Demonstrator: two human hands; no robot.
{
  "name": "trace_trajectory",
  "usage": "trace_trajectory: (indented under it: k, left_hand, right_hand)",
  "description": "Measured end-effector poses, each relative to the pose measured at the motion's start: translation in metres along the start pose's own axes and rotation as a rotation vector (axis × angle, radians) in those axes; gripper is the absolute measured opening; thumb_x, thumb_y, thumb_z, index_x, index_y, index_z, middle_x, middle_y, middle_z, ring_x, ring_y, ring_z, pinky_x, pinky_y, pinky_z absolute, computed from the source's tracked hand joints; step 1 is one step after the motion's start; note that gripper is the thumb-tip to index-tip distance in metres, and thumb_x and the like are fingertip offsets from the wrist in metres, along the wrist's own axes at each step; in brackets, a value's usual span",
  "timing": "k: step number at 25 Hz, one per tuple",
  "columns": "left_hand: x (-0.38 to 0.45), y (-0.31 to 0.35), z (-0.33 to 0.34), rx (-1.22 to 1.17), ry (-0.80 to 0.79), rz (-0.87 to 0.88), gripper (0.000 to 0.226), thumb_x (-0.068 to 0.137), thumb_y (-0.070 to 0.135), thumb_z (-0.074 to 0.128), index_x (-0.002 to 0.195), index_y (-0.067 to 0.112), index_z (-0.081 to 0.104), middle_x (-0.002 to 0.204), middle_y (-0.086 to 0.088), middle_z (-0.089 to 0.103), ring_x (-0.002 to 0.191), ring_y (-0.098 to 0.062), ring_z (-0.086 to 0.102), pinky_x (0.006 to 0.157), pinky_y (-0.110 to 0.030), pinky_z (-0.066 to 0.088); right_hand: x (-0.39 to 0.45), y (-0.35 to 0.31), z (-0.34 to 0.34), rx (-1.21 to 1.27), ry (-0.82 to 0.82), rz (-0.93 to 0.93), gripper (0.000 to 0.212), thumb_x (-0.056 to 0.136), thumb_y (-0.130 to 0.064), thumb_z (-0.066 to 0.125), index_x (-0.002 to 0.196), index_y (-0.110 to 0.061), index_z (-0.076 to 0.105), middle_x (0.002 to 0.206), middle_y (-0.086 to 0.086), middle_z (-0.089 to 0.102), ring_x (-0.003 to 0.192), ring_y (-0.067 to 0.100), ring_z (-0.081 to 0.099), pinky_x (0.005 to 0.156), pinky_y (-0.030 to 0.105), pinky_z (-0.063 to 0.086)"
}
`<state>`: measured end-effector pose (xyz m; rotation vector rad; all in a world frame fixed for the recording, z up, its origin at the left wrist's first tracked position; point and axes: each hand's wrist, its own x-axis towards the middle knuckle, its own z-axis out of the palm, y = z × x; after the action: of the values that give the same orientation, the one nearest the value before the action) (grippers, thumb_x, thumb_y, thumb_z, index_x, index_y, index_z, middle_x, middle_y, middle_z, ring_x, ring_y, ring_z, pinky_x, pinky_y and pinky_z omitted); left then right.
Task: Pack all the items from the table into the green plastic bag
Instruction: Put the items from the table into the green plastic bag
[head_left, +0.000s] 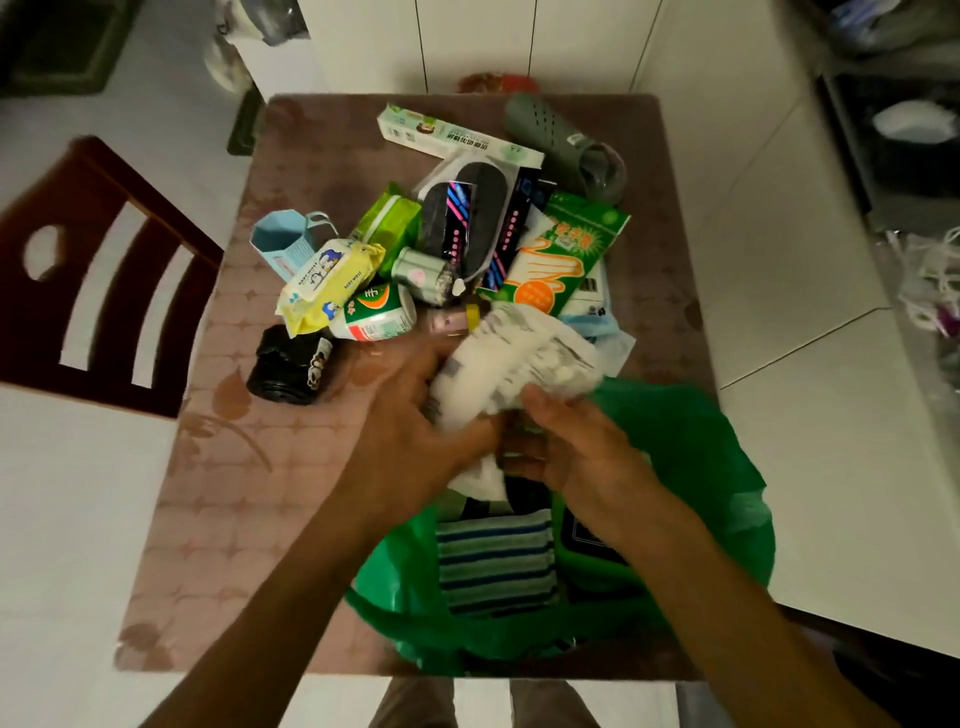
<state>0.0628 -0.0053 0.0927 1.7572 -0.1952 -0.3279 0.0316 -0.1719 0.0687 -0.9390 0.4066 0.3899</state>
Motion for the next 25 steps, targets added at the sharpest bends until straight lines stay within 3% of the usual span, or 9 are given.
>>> trace_trajectory:
  k: [3, 6, 10, 13, 15, 18, 21, 23, 25]
  left_hand:
    - [-0.004, -0.027, 0.015, 0.504, -0.13, 0.08, 0.061, 0.075, 0.052, 0.068, 0.129, 0.032, 0.049, 0.131, 0.008, 0.053, 0.122, -0.012, 0.048, 0.101, -0.039, 0.043]
    - [-0.001, -0.082, -0.002, 0.973, -0.018, -0.243, 0.074, 0.074, 0.046, 0.069, 0.137, 0.026, 0.037, 0.137, -0.009, 0.046, 0.122, -0.031, 0.046, 0.095, -0.045, 0.042]
    - [0.006, -0.094, -0.019, 0.625, 0.141, -0.315, 0.006, 0.079, 0.016, 0.068, 0.084, 0.018, 0.066, 0.074, -0.004, 0.065, 0.069, -0.02, 0.064, 0.053, -0.022, 0.042]
    - [0.007, -0.077, -0.025, 0.535, 0.15, -0.174, 0.013, 0.077, 0.003, 0.064, 0.08, 0.015, 0.067, 0.064, 0.005, 0.06, 0.054, -0.005, 0.055, 0.047, -0.012, 0.04]
    - [0.003, -0.071, -0.028, 0.51, 0.06, -0.125, 0.02, 0.076, 0.0, 0.063, 0.076, 0.02, 0.066, 0.063, 0.008, 0.062, 0.058, -0.007, 0.058, 0.048, -0.014, 0.041]
    - [-0.001, -0.08, -0.034, 0.533, -0.029, -0.143, 0.024, 0.074, 0.006, 0.069, 0.072, 0.029, 0.063, 0.06, 0.01, 0.061, 0.056, -0.008, 0.058, 0.05, -0.024, 0.042]
    - [0.005, -0.084, -0.03, 0.749, -0.137, -0.111, 0.036, 0.071, 0.041, 0.075, 0.102, 0.029, 0.061, 0.089, 0.007, 0.062, 0.078, -0.01, 0.058, 0.067, -0.03, 0.046]
    - [0.015, -0.078, -0.021, 0.842, -0.18, -0.028, 0.067, 0.069, 0.054, 0.071, 0.126, 0.026, 0.051, 0.112, 0.001, 0.062, 0.096, -0.018, 0.057, 0.079, -0.032, 0.048]
    - [0.028, -0.07, -0.005, 0.891, -0.177, 0.035, 0.065, 0.075, 0.056, 0.065, 0.13, 0.027, 0.047, 0.115, -0.001, 0.064, 0.097, -0.019, 0.06, 0.079, -0.03, 0.048]
  right_hand:
    - [-0.004, 0.012, -0.027, 0.157, 0.263, -0.06, 0.032, 0.08, -0.001, 0.062, 0.109, -0.012, 0.067, 0.105, 0.011, 0.073, 0.098, 0.032, 0.067, 0.084, 0.045, 0.055]
    - [-0.011, 0.014, -0.075, -0.246, 0.439, -0.108, 0.037, 0.08, 0.013, 0.057, 0.092, -0.02, 0.068, 0.085, -0.006, 0.075, 0.092, 0.023, 0.068, 0.073, 0.035, 0.056]
    - [-0.002, 0.018, -0.069, -0.888, 0.09, -0.437, 0.044, 0.07, 0.007, 0.077, 0.099, -0.023, 0.064, 0.097, -0.011, 0.071, 0.09, 0.005, 0.065, 0.071, 0.021, 0.055]
    - [0.037, 0.048, -0.047, -1.491, -0.155, -0.534, 0.051, 0.067, -0.002, 0.076, 0.115, -0.013, 0.065, 0.116, 0.009, 0.067, 0.103, 0.026, 0.062, 0.088, 0.036, 0.051]
    - [0.052, 0.069, -0.034, -1.788, -0.332, -0.388, 0.052, 0.073, -0.012, 0.066, 0.125, -0.016, 0.06, 0.128, 0.012, 0.061, 0.114, 0.033, 0.056, 0.098, 0.039, 0.045]
    - [0.039, 0.057, -0.025, -1.416, -0.319, -0.236, 0.038, 0.082, -0.01, 0.059, 0.118, -0.019, 0.066, 0.118, 0.004, 0.068, 0.104, 0.017, 0.063, 0.089, 0.028, 0.051]
    - [0.044, 0.012, -0.036, -0.984, 0.104, -0.379, 0.02, 0.086, -0.008, 0.06, 0.093, -0.023, 0.072, 0.087, -0.006, 0.073, 0.078, 0.011, 0.069, 0.072, 0.031, 0.058]
    - [0.078, -0.015, -0.053, -0.99, 0.348, -0.4, 0.012, 0.085, -0.014, 0.062, 0.088, -0.023, 0.069, 0.083, -0.005, 0.07, 0.077, 0.016, 0.067, 0.07, 0.04, 0.058]
    - [0.121, -0.027, -0.08, -1.193, 0.457, -0.246, 0.015, 0.083, -0.024, 0.063, 0.097, -0.022, 0.065, 0.095, 0.0, 0.069, 0.084, 0.021, 0.065, 0.076, 0.044, 0.057]
